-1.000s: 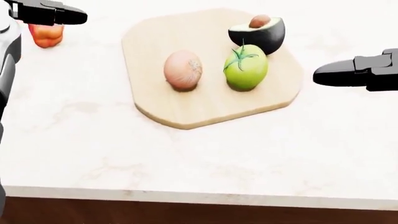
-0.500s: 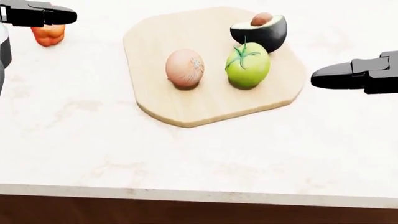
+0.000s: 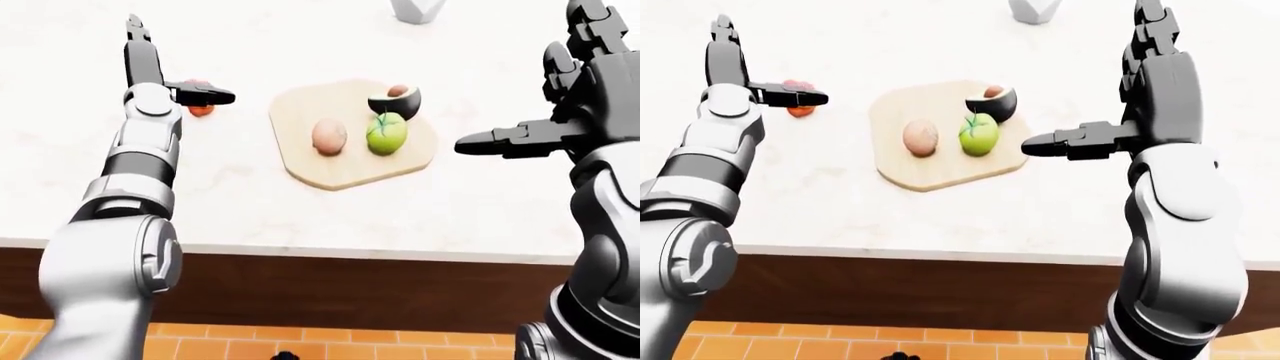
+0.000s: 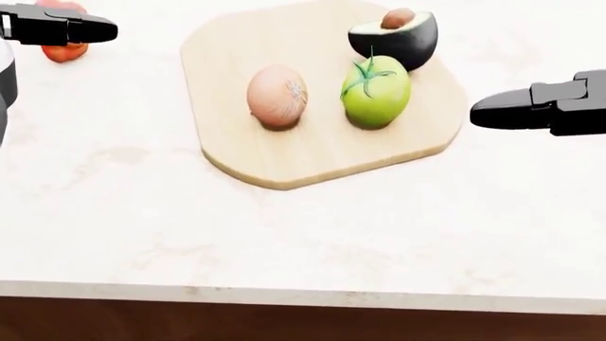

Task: Place the avocado, onion, tomato and bell pepper on the cutting board.

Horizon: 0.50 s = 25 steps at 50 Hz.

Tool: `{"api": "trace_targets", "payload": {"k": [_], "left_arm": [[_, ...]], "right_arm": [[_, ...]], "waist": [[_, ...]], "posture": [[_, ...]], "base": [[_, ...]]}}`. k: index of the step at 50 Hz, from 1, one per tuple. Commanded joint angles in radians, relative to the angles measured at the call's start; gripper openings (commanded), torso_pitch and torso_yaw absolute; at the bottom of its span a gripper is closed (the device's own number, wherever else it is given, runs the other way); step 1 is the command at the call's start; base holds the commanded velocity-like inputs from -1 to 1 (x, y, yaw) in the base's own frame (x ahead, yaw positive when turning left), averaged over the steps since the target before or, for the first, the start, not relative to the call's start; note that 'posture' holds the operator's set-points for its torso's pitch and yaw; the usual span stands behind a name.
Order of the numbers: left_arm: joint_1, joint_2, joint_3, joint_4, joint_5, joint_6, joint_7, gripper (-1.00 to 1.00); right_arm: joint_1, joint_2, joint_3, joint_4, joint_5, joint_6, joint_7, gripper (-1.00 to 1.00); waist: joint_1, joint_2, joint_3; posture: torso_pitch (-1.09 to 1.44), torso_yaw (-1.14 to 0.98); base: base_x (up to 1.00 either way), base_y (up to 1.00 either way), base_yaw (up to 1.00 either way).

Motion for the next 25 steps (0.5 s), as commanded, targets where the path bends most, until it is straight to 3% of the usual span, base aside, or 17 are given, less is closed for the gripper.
{"api": "trace_targets", "payload": {"k": [1, 25], "left_arm": [[-0.04, 0.017, 0.0, -0.039, 0.007, -0.031, 0.01, 1.0], [-0.019, 0.041, 0.01, -0.025, 0.021, -0.034, 0.011, 1.0]], "right_arm": [[-0.026, -0.014, -0.013, -0.026, -0.007, -0.024, -0.004, 1.0], [-0.023, -0.026, -0.031, -0.057, 0.001, 0.007, 0.004, 1.0]], "waist": [[0.0, 0.002, -0.034], [-0.002, 0.006, -0.002]], "posture": [[0.25, 0.0], [0.32, 0.0]], "base": [[0.0, 0.0, 0.0], [0.0, 0.0, 0.0]]}}
